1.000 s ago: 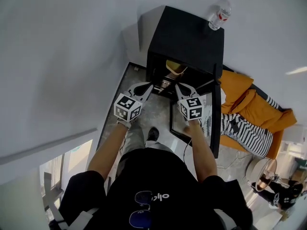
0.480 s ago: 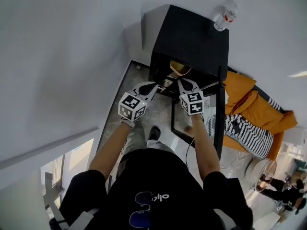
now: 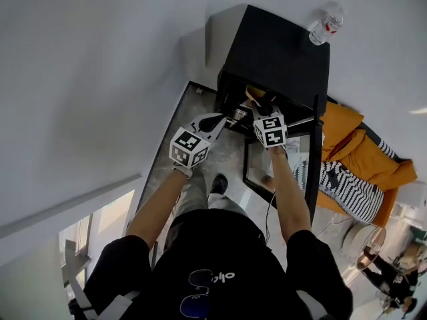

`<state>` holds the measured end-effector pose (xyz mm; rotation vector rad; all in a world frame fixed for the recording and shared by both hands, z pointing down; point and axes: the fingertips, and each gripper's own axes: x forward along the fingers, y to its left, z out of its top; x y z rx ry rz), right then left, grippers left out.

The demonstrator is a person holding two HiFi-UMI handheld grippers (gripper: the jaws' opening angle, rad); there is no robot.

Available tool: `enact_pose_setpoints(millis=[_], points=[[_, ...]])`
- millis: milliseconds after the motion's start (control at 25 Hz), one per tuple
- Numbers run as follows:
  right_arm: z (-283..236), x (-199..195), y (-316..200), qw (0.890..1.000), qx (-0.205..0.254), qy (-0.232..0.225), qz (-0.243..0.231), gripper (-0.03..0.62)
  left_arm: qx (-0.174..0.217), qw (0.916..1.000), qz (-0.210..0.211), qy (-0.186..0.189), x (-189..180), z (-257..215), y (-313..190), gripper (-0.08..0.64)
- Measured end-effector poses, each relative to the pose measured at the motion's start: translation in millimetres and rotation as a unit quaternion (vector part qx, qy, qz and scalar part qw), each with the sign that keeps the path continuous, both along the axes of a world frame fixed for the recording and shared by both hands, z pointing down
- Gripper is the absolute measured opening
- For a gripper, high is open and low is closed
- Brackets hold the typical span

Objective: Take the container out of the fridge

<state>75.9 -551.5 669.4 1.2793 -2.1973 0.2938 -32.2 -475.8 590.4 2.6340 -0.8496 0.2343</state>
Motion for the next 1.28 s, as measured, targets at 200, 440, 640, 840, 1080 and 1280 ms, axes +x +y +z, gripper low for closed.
enact_pose_setpoints(millis=[200,440,640,840,1080,1280], points=[[10.3,-0.6,-9.1,1.000,-0.002,0.013,0.003,0.084,-0.006,1.0000,0.004,-0.001,-0.4,7.3,-1.3,0.008],[19.3,-3.5,-17.8,0.999,-0.012,0.030,-0.010,0.085,-0.007,1.0000,0.005,-0.001,-0.4,6.1,-2.6,0.008],[26.0,-4.3,-23.4,0.998,-0.029,0.045,-0.021,0.084,-0.009,0.9999,0.005,-0.001,-0.7,6.9,-3.1,0.008],[29.6,-6.3,-26.0,0.996,-0.047,0.071,-0.030,0.084,-0.012,0.9999,0.005,-0.001,-1.9,10.5,-4.6,0.008],[35.1,-3.7,-27.8,0.995,-0.060,0.074,-0.029,0.074,-0.013,0.9999,0.001,0.001,-1.8,10.4,-6.9,0.008],[33.9,-2.4,-27.2,0.995,-0.055,0.078,-0.028,0.041,-0.012,0.9999,-0.001,0.001,-3.1,10.0,-7.1,0.008]])
